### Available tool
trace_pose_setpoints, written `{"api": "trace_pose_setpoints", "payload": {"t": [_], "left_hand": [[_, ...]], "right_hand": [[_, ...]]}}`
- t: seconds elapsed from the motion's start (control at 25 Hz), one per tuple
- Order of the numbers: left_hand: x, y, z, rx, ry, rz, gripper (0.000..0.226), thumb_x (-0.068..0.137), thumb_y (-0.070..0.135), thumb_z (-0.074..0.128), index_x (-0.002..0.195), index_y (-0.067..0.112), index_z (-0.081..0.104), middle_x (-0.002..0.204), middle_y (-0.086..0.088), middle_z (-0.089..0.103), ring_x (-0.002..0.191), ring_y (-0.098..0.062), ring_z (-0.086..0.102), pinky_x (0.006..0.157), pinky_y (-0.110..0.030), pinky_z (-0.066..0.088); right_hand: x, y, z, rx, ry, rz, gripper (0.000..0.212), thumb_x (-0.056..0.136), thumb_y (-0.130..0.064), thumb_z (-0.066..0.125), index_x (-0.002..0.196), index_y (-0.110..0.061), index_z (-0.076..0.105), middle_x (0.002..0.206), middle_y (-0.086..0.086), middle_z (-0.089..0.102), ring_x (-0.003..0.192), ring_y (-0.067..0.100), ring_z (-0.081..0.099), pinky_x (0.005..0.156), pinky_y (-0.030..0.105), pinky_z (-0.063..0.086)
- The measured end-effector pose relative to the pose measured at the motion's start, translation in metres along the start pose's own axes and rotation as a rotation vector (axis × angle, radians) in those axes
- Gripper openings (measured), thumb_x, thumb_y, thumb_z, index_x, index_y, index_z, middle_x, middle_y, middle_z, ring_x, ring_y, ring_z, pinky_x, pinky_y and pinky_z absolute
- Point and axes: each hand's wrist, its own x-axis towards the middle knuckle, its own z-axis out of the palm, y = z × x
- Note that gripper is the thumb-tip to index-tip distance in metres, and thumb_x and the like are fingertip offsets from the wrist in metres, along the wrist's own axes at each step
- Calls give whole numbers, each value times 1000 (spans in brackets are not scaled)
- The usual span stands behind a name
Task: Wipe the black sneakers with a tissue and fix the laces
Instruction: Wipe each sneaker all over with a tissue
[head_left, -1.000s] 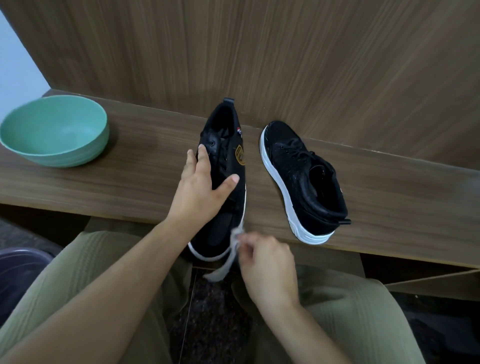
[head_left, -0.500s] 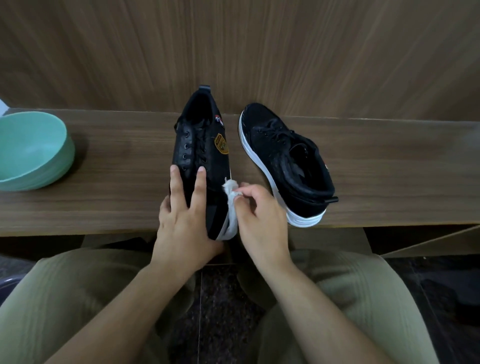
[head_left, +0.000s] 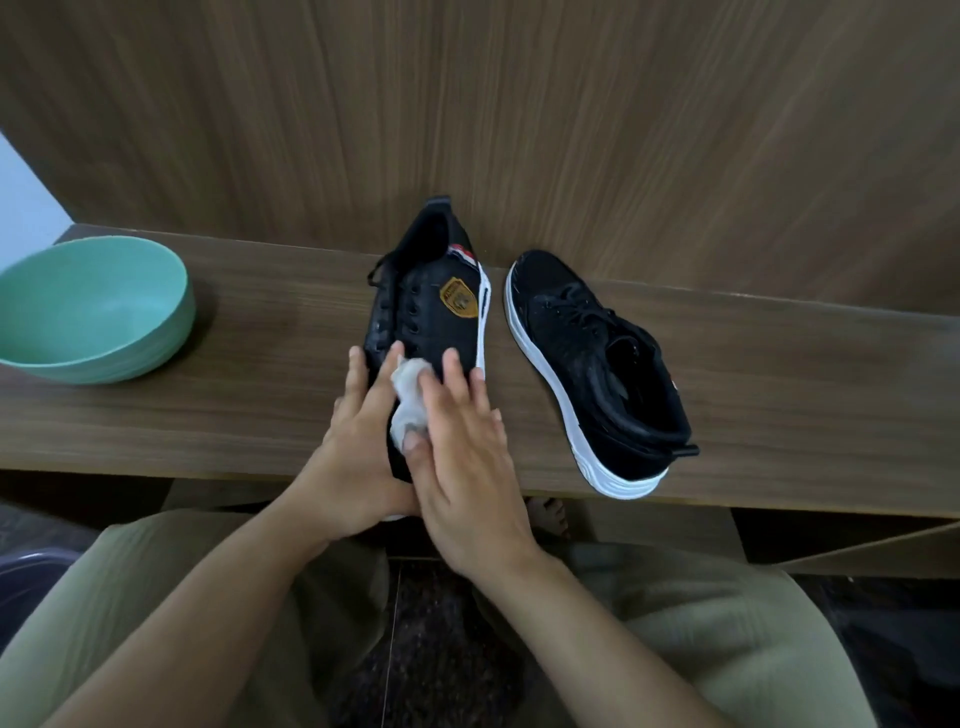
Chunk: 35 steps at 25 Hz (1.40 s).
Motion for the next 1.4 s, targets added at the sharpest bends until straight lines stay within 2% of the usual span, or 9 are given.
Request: {"api": "trace_pose_setpoints", "payload": {"t": [0.12,0.28,0.56,0.8,0.96,1.04,1.16,1.28,1.4], "left_hand": [[-4,7,3,-64,-28,-160,136,44,30,84,130,59,-18,142,21,-39,142,-22,-18,115,-51,16],[-5,7,2,-117,-35,-190,137,49,23,85,129,65,-19,131,32,-45,143,-25,-13,110,-52,28],[-7,14,1,110,-70,-219,131,59,17,79,122,63,-27,133,26,-49,139,-32,-25,106,-66,0],[-8,19,7,216,-101,-233,131,62,22,78,127,56,-30,128,23,-56,138,-34,-27,107,-65,1],[-7,19,8,231,-93,-245,131,62,21,78,126,56,-31,128,23,-56,138,-33,-27,108,-64,2],[-7,20,10,255,-83,-246,131,62,22,78,130,54,-30,129,22,-55,139,-34,-25,108,-63,3],[-9,20,14,300,-21,-211,128,63,30,77,135,49,-28,132,19,-53,140,-38,-18,111,-59,8],[-16,20,16,393,-9,-193,123,67,50,72,140,38,-26,140,9,-48,142,-41,-6,113,-48,17],[-26,33,4,529,-190,-281,125,69,60,66,138,28,-33,140,-5,-49,142,-41,-2,114,-44,19]], "right_hand": [[59,14,-3,-33,39,171,57,101,-31,29,151,-18,4,159,-5,-7,145,14,-12,118,41,2],[121,22,-13,2,42,275,58,102,-28,29,151,-15,1,160,-2,-6,145,18,-10,118,46,8],[-21,7,3,-70,-61,105,53,100,-30,18,149,-26,1,155,-17,-8,141,0,-17,119,32,6],[85,32,-4,-174,121,350,57,102,-27,25,151,-15,0,159,-2,-8,146,14,-6,118,41,12],[134,36,-10,-66,187,389,54,103,-22,24,150,-10,2,160,2,-3,146,16,-4,113,28,18],[115,34,-8,-41,162,358,53,102,-18,27,151,-11,7,160,1,1,146,13,2,113,25,15],[42,29,-5,-55,56,294,47,101,-17,30,148,-22,25,159,-10,5,140,6,23,100,23,36],[-8,14,-10,-15,-19,248,45,101,-21,32,145,-27,32,157,-16,12,136,-1,26,100,14,28],[-8,1,-20,165,-7,285,41,99,-17,39,139,-22,45,149,-11,36,134,1,35,102,11,25]]}}
